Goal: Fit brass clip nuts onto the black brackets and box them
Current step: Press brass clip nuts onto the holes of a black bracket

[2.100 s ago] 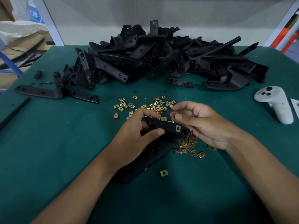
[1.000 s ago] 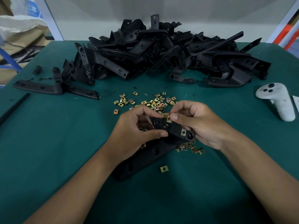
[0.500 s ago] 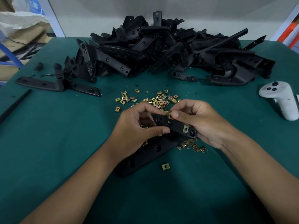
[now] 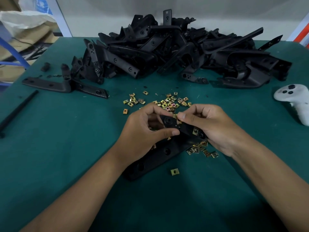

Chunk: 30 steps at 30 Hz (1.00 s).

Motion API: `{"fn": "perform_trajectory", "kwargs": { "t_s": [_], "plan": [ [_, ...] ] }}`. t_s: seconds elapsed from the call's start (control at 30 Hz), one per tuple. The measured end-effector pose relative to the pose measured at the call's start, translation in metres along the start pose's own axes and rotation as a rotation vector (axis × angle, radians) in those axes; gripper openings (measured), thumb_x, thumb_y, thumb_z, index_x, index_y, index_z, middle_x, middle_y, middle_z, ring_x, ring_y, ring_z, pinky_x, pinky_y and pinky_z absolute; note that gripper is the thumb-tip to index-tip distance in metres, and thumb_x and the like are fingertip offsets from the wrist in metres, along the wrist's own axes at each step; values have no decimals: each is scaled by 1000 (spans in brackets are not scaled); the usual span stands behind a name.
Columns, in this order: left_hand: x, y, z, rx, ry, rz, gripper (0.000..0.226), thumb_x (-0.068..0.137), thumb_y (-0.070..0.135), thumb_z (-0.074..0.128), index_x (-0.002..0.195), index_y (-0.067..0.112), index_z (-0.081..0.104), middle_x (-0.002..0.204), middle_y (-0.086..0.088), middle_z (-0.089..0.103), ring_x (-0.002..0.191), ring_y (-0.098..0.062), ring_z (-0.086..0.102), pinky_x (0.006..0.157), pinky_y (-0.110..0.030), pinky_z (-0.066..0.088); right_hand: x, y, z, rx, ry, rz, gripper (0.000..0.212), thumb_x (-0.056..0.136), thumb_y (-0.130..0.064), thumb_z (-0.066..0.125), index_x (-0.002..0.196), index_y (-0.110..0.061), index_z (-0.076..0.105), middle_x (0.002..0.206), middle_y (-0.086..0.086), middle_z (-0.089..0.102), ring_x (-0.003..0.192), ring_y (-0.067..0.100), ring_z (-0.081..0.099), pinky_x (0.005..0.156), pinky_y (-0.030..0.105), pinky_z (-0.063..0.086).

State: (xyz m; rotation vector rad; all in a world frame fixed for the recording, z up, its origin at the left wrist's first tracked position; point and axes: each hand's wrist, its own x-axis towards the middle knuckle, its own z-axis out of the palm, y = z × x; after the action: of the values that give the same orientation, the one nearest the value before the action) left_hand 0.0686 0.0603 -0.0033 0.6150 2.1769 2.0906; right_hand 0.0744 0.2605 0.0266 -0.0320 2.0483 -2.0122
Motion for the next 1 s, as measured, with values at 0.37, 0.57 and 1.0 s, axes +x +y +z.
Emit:
{"fn": "perform_trajectory", "kwargs": {
  "t_s": [0.37,0.57,1.0],
  "plan": [
    [1,-2,-2,18,42,21,32,71,30,89,94,33,66,91,10,75,82,-9,72,74,-20,55,0,-1,-8,-94,-80,-65,33,87,-53,57,83,-29,80,88,-6,75,86,6,71,75,21,51],
    [4,-3,-5,-55,120,71,32,76,17,88,99,20,67,104,-3,77,97,-22,73,86,-31,58,1,3,-12,-176,-161,-155,24,88,-44,71,108,-31,74,105,-7,73,99,9,69,82,19,53],
    [4,1,-8,-84,148,79,30,80,16,81,106,21,66,102,3,72,98,-13,70,85,-21,54,6,14,-13,-410,21,-405,35,79,-52,80,110,-38,70,107,-11,72,101,13,69,87,34,55]
  ]
}}
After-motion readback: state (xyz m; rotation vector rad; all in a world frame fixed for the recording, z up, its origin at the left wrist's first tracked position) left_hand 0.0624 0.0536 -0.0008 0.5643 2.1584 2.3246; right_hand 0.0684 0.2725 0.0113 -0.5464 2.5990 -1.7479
